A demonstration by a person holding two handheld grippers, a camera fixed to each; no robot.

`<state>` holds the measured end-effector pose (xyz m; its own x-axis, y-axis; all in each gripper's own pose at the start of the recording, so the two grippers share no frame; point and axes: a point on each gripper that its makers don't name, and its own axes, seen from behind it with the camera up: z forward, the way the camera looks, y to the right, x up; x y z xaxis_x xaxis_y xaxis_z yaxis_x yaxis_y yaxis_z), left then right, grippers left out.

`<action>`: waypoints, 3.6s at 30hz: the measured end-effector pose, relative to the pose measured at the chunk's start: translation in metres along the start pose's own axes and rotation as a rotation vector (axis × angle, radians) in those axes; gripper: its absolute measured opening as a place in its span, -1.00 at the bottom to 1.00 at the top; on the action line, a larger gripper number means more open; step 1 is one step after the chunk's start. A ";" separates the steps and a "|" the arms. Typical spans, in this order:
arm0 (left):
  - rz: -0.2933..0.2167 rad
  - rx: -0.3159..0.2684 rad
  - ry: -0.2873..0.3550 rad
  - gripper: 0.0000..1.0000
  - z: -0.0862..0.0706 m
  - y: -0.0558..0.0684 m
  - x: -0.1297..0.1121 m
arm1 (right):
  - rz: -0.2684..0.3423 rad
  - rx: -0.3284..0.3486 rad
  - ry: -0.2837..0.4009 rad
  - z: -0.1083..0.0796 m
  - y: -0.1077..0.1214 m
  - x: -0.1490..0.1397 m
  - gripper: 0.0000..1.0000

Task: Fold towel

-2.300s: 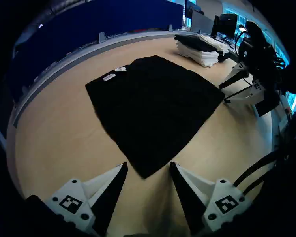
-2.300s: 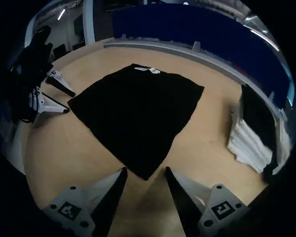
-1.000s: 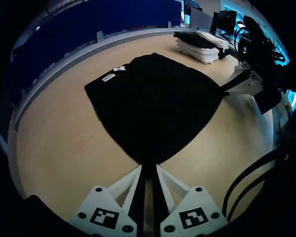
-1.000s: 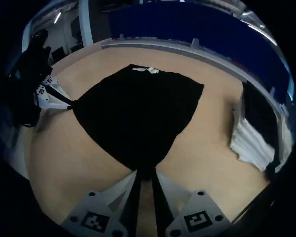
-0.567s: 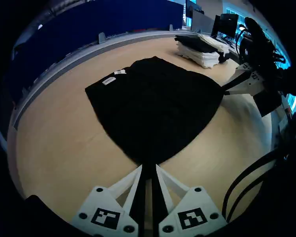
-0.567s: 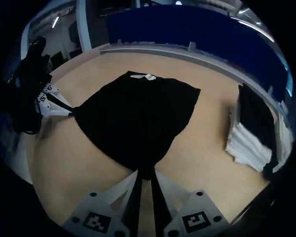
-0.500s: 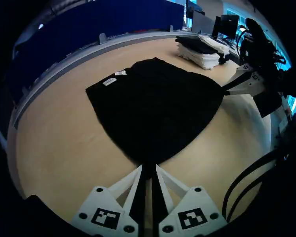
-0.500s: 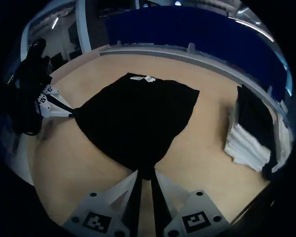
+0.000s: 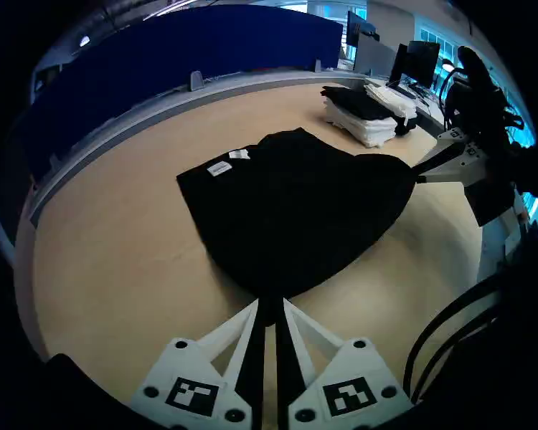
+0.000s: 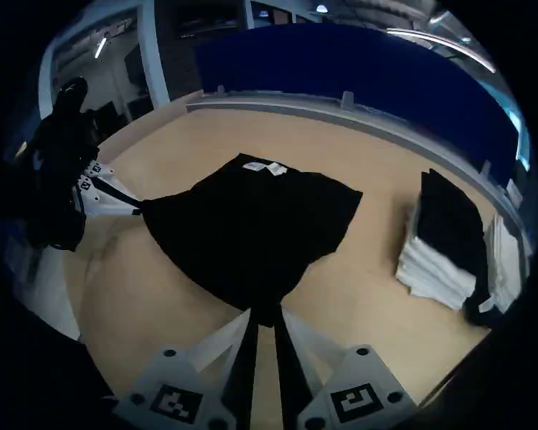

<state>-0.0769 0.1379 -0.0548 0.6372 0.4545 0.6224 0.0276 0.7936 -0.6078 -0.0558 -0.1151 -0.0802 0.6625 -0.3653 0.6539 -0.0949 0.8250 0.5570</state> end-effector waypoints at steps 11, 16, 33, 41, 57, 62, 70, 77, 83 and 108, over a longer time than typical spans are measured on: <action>-0.051 0.011 0.016 -0.83 -0.034 0.015 0.005 | -0.017 0.010 -0.007 -0.038 -0.020 0.007 -0.70; -0.076 0.005 0.010 -0.83 -0.047 0.023 0.002 | 0.011 0.015 -0.004 -0.050 -0.026 0.010 -0.70; -0.097 0.001 0.007 -0.83 -0.053 0.030 0.005 | 0.046 0.017 -0.022 -0.055 -0.024 0.012 -0.70; -0.122 0.001 -0.012 -0.83 -0.045 0.021 0.015 | 0.063 0.027 -0.046 -0.048 -0.015 0.019 -0.70; -0.133 -0.005 -0.023 -0.83 -0.012 -0.006 0.049 | 0.026 0.004 -0.073 -0.013 0.029 0.049 -0.70; -0.137 -0.002 -0.035 -0.83 -0.001 -0.015 0.056 | 0.059 -0.004 -0.070 0.000 0.043 0.058 -0.70; -0.135 0.034 -0.039 -0.83 0.024 -0.033 0.068 | 0.100 -0.022 -0.071 0.021 0.061 0.070 -0.70; -0.146 0.051 -0.065 -0.83 0.043 -0.042 0.068 | 0.121 -0.033 -0.090 0.040 0.067 0.070 -0.70; -0.163 0.045 -0.070 -0.83 0.052 -0.044 0.066 | 0.131 -0.042 -0.109 0.049 0.069 0.061 -0.70; -0.181 0.123 -0.093 0.01 0.078 -0.069 0.061 | 0.146 -0.154 -0.084 0.078 0.097 0.065 0.18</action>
<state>-0.1006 0.1427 0.0633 0.5563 0.3313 0.7621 0.0375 0.9061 -0.4213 -0.0796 -0.0921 0.0560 0.5853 -0.2668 0.7657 -0.0660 0.9255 0.3729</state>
